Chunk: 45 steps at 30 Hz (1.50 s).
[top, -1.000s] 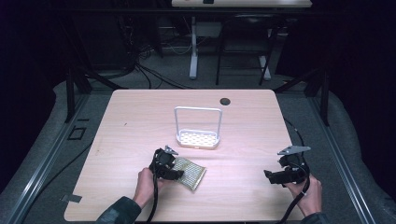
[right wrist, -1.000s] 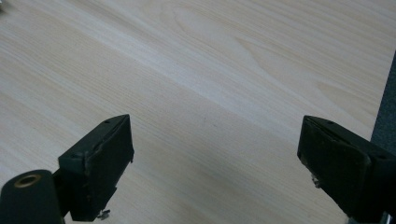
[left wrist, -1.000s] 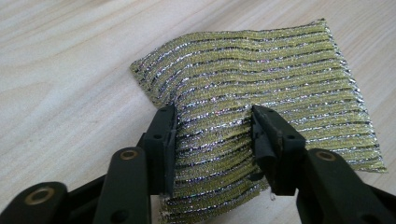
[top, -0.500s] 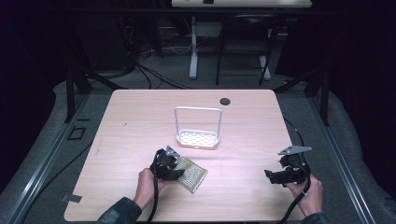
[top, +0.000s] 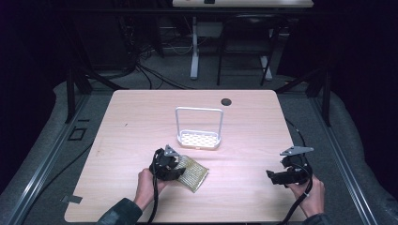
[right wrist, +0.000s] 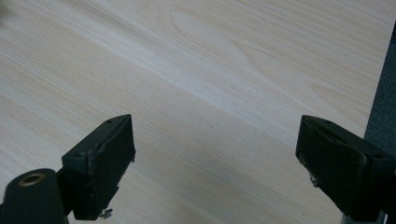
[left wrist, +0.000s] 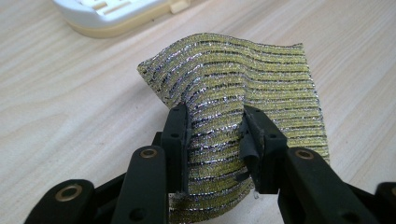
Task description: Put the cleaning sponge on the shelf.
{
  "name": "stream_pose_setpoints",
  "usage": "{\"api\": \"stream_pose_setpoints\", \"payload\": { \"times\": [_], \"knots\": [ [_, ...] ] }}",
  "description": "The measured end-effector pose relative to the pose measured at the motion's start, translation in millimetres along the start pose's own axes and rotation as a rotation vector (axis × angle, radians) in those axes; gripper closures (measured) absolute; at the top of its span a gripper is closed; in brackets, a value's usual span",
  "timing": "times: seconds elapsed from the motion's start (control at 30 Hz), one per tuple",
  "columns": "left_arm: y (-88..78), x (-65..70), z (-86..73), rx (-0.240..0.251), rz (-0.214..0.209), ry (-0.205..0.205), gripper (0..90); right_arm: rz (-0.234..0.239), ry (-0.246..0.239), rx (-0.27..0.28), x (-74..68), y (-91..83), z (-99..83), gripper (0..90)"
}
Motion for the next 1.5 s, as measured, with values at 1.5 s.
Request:
{"api": "stream_pose_setpoints", "payload": {
  "times": [1.5],
  "knots": [
    [-6.2,-19.0,61.5,0.23,0.007,-0.166,65.2,-0.005,-0.009,0.01,0.0,-3.3,1.9,11.1]
  ]
}}
Point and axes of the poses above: each handheld gripper's, and its own axes: y roughly forward along the jaws, z roughly out of its top, x roughly to its right, the point moved 6 cm from there along y, roughly forward along the jaws, and after that the axes turned 6 degrees about -x, right-handed, at the moved point
